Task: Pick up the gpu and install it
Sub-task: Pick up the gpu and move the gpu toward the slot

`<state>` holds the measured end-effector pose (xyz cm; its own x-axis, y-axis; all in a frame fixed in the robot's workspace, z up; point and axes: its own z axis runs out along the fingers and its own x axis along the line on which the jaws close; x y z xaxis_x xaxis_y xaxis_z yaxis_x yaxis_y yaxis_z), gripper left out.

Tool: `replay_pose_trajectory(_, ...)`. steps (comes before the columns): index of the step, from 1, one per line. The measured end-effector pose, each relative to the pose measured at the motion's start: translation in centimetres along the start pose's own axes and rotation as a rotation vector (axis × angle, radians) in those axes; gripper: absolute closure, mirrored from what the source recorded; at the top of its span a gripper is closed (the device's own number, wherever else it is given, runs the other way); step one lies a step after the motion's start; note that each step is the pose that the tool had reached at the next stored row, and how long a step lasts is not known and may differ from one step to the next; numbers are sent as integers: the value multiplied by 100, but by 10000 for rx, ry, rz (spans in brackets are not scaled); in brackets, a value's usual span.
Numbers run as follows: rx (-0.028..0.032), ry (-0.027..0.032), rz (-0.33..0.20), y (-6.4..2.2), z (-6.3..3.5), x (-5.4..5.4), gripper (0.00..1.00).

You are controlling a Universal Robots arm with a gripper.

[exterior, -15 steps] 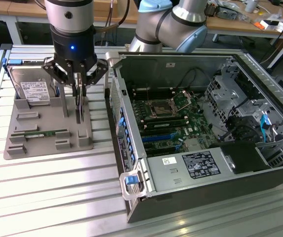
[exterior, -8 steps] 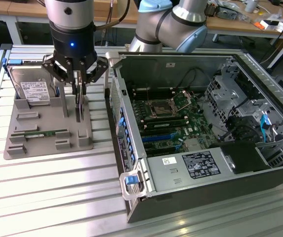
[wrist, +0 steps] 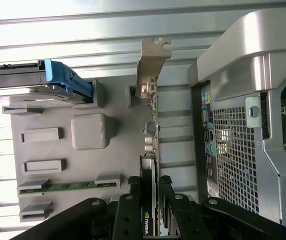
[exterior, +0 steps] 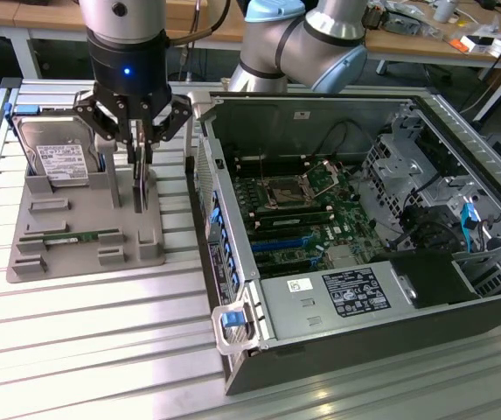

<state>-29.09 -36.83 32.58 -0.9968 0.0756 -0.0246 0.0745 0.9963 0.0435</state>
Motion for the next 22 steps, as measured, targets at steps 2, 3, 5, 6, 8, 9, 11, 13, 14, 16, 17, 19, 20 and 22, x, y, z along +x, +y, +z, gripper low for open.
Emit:
replay_pose_trajectory(2, 0, 0, -1, 0, -16, -1, 73)
replay_pose_trajectory(3, 0, 0, 0, 1, -22, -1, 73)
replay_pose_trajectory(5, 0, 0, 0, 2, -39, -1, 73)
replay_pose_trajectory(6, 0, 0, 0, 2, -44, -1, 73)
replay_pose_trajectory(8, 0, 0, 0, 2, -58, -1, 73)
replay_pose_trajectory(9, 0, 1, 0, 3, -63, -2, 73)
replay_pose_trajectory(11, 1, 0, 0, 3, -84, -2, 73)
replay_pose_trajectory(13, 0, 0, 0, 4, -99, -3, 73)
replay_pose_trajectory(14, 0, 0, 0, 5, -110, -3, 73)
replay_pose_trajectory(16, -1, 0, 0, 6, -135, -3, 73)
replay_pose_trajectory(17, -1, 0, 0, 6, -147, -4, 73)
replay_pose_trajectory(19, -1, 0, 0, 7, -157, -4, 73)
replay_pose_trajectory(20, -1, 0, 0, 7, -162, -4, 73)
replay_pose_trajectory(22, 0, 0, 0, 7, -176, -4, 73)
